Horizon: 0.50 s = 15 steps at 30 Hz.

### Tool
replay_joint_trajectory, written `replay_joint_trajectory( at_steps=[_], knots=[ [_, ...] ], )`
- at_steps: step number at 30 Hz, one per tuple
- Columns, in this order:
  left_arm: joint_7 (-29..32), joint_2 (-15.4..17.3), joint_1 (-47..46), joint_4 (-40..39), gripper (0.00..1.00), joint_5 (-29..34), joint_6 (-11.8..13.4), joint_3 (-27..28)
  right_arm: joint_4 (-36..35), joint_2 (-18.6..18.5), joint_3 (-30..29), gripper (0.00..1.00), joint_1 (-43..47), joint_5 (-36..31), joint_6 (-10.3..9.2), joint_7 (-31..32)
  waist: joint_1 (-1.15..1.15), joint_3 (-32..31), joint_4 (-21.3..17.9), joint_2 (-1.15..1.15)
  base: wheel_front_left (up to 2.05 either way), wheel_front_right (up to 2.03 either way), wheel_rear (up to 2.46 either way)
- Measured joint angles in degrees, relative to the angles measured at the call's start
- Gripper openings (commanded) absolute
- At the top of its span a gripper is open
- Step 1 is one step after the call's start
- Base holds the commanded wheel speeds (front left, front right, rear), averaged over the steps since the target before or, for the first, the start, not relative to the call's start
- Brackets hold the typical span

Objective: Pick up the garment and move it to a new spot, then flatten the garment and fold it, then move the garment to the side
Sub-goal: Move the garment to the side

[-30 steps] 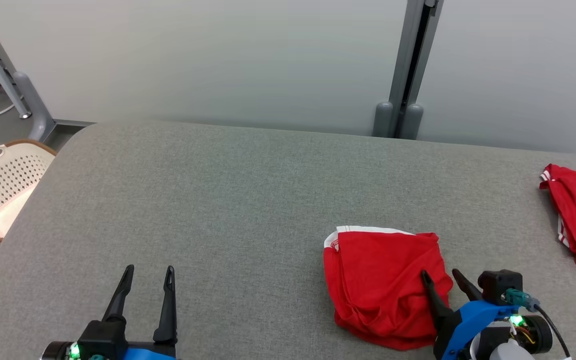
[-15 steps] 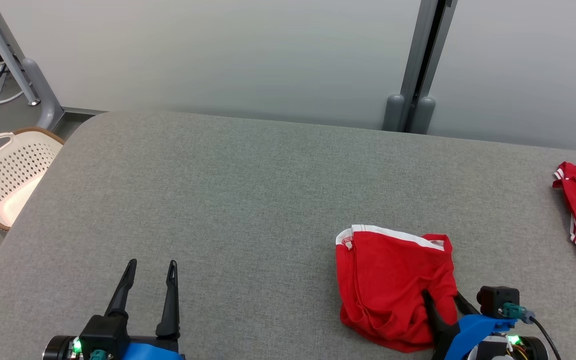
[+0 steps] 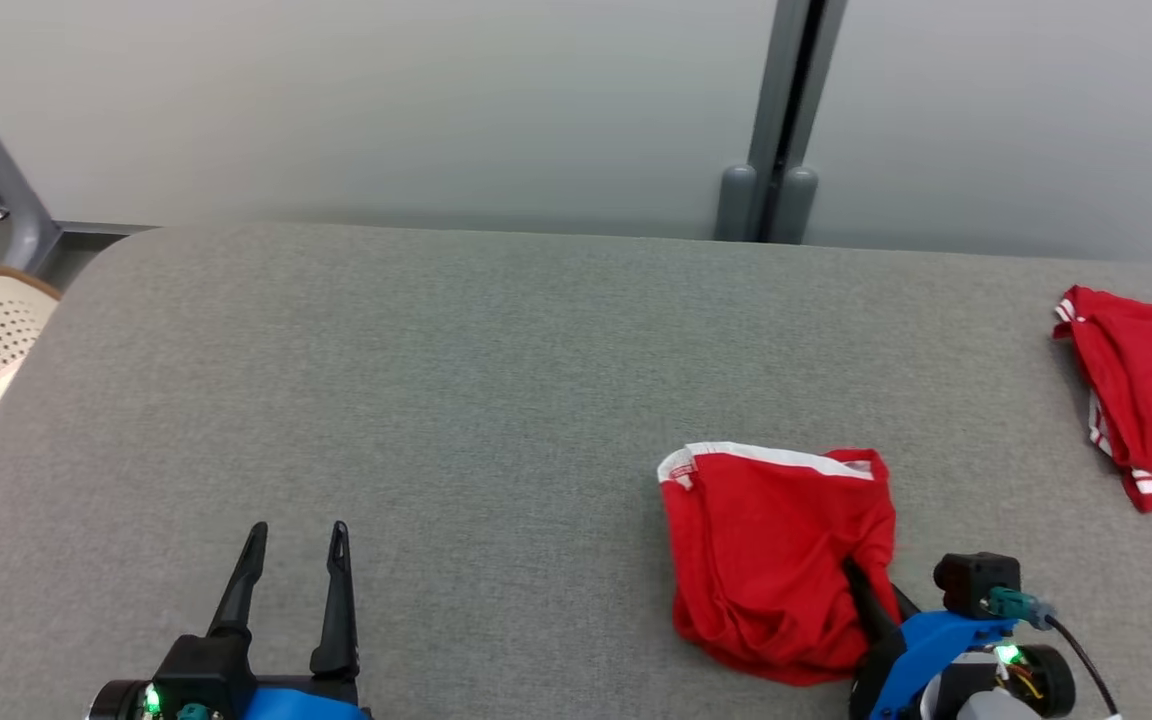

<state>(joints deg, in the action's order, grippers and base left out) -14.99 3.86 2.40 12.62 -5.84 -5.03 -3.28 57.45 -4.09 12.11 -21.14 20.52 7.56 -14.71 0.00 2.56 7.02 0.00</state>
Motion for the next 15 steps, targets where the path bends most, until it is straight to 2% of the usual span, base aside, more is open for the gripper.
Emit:
replay_joint_trajectory(
  at_steps=[9, 15],
  knots=[
    [0.0, -0.6, -1.3, -1.8, 1.00, -0.7, 0.5, -1.1, -3.8, -6.9, 0.7, 0.00, -0.6, 1.4, 0.01, -0.5, 0.00, 4.3, -9.4, 0.00, 0.00, 0.00, 0.00],
    [0.0, -0.5, -4.6, -3.2, 1.00, -0.1, 0.5, -0.8, -6.8, -9.6, 0.6, 0.00, -0.9, 2.0, -0.02, -0.4, 0.00, 7.8, -16.0, 0.00, 0.00, 0.00, 0.00]
  ],
)
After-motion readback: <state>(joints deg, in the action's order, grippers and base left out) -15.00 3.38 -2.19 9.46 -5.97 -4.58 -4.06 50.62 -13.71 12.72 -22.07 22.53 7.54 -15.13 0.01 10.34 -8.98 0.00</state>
